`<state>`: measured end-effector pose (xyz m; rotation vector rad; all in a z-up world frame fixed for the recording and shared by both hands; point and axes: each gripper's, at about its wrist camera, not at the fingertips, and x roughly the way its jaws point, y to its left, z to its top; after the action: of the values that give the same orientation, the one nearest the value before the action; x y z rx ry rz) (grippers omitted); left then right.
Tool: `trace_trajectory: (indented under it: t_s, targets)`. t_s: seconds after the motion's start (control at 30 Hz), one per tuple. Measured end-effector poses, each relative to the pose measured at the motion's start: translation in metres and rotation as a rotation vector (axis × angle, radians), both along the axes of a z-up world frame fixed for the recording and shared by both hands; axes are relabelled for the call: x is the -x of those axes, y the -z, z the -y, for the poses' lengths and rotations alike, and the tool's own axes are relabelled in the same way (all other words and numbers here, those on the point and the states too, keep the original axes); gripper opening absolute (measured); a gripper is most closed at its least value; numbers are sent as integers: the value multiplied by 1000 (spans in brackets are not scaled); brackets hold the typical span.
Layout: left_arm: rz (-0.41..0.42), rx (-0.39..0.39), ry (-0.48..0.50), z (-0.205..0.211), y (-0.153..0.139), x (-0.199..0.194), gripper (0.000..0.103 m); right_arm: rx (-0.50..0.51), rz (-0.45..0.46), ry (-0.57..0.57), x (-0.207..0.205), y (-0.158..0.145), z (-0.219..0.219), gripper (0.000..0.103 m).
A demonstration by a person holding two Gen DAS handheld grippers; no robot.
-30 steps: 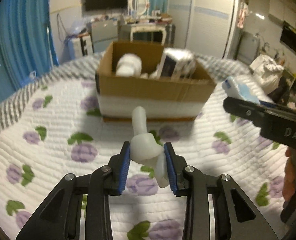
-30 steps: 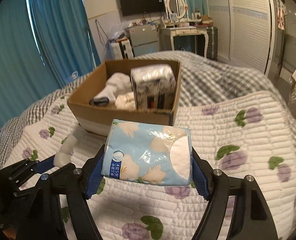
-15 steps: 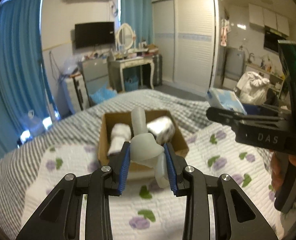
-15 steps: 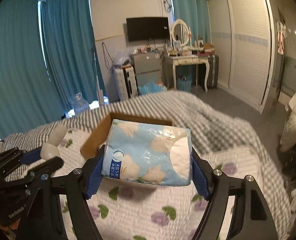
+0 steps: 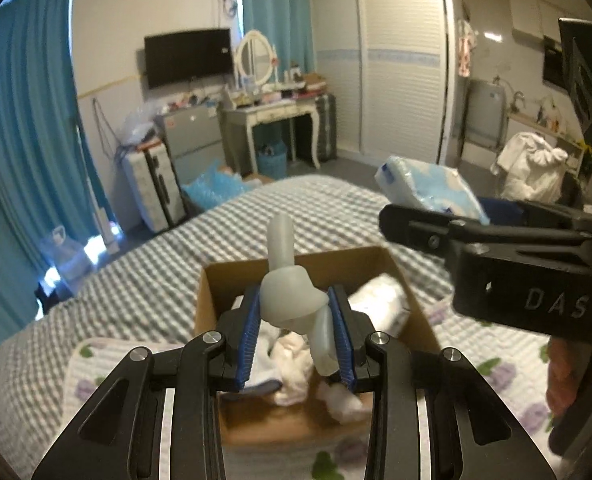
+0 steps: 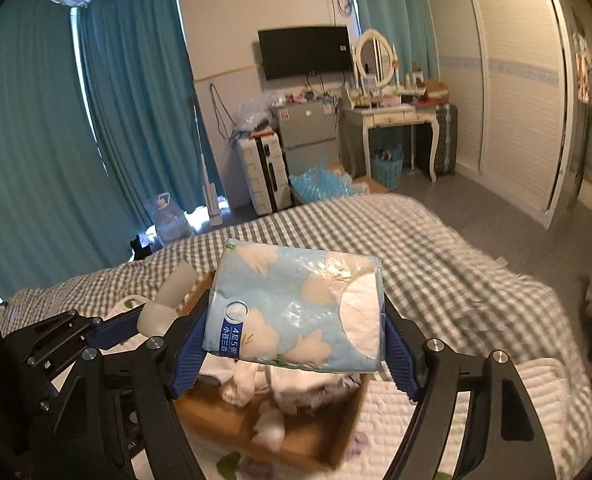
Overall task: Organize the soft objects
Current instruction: 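Carry the blue pack and sock over the box and release both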
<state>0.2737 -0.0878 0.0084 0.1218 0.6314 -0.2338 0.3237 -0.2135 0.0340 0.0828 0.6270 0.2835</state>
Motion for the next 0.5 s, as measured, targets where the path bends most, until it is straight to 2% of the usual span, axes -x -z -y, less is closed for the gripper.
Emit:
trace_trajectory:
  t_s: [0.1, 0.23, 0.27, 0.33, 0.37, 0.4, 0.43, 0.5]
  targets:
    - [-27, -18, -13, -2, 21, -19, 33, -20, -46, -1, -34, 27, 0, 76]
    - [-61, -21, -18, -6, 42, -31, 34, 2, -96, 0, -66, 60, -1, 76]
    - [-69, -17, -19, -8, 47, -33, 39, 2, -98, -4, -69, 64, -2, 76]
    - [-63, -7, -26, -11, 52, -33, 39, 1, -96, 1, -73, 69, -2, 86]
    - [-76, -6, -41, -10, 53, -35, 49, -2, -89, 13, -72, 70, -1, 94]
    - [-95, -2, -59, -11, 55, -36, 63, -2, -81, 19, -70, 70, 0, 96]
    - [-105, 16, -65, -13, 56, -35, 67, 9, -76, 24, -68, 70, 0, 96]
    - [-92, 28, -72, -12, 51, -28, 68, 37, -62, 45, -62, 65, 0, 96]
